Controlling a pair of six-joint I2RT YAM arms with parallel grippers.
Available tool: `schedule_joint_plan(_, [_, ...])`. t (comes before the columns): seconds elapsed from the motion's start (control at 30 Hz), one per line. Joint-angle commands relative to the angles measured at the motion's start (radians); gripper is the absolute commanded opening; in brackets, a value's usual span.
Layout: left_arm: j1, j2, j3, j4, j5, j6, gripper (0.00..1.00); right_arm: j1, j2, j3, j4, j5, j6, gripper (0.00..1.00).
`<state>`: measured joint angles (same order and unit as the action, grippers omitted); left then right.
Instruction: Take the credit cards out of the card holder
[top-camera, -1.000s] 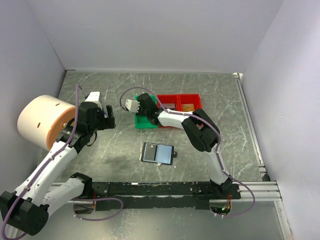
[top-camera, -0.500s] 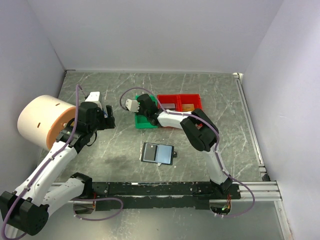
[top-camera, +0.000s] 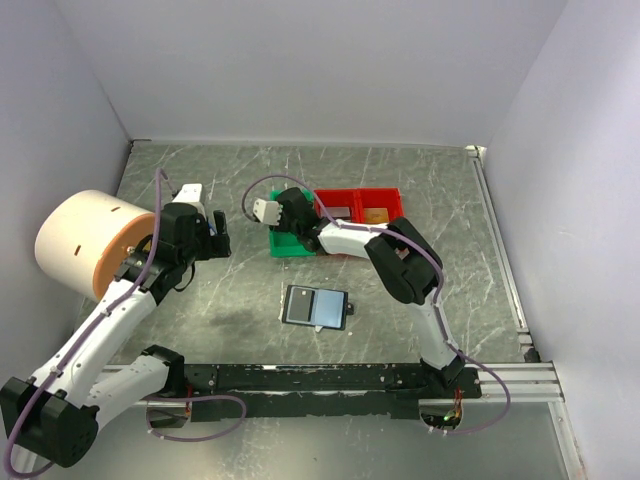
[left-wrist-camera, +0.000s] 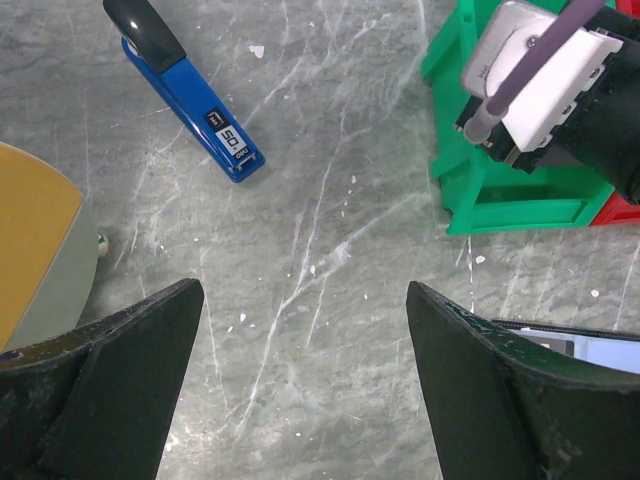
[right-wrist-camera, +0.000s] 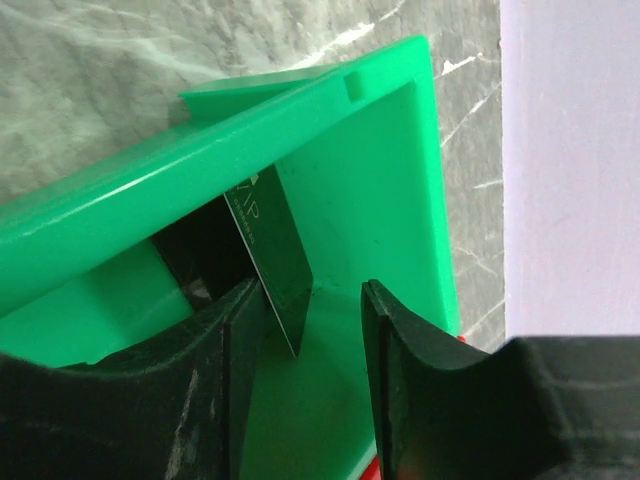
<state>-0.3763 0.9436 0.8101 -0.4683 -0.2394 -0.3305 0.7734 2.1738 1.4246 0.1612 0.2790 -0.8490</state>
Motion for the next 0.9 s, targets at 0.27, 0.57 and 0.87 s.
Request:
schedule_joint_plan(0.27, [0.008, 0.011, 0.015, 0.006, 0.006, 0.013, 0.94, -0.004, -0.051, -0.017, -0.026, -0.073, 0.008, 0.46])
schedule_joint_plan(0.57, [0.008, 0.025, 0.019, -0.002, 0.008, 0.013, 0.94, -0.005, -0.040, -0.012, -0.034, -0.046, -0.013, 0.46])
schedule_joint_plan(0.87, [0.008, 0.038, 0.022, -0.004, 0.009, 0.014, 0.94, -0.017, -0.049, 0.007, -0.084, -0.124, 0.041, 0.49])
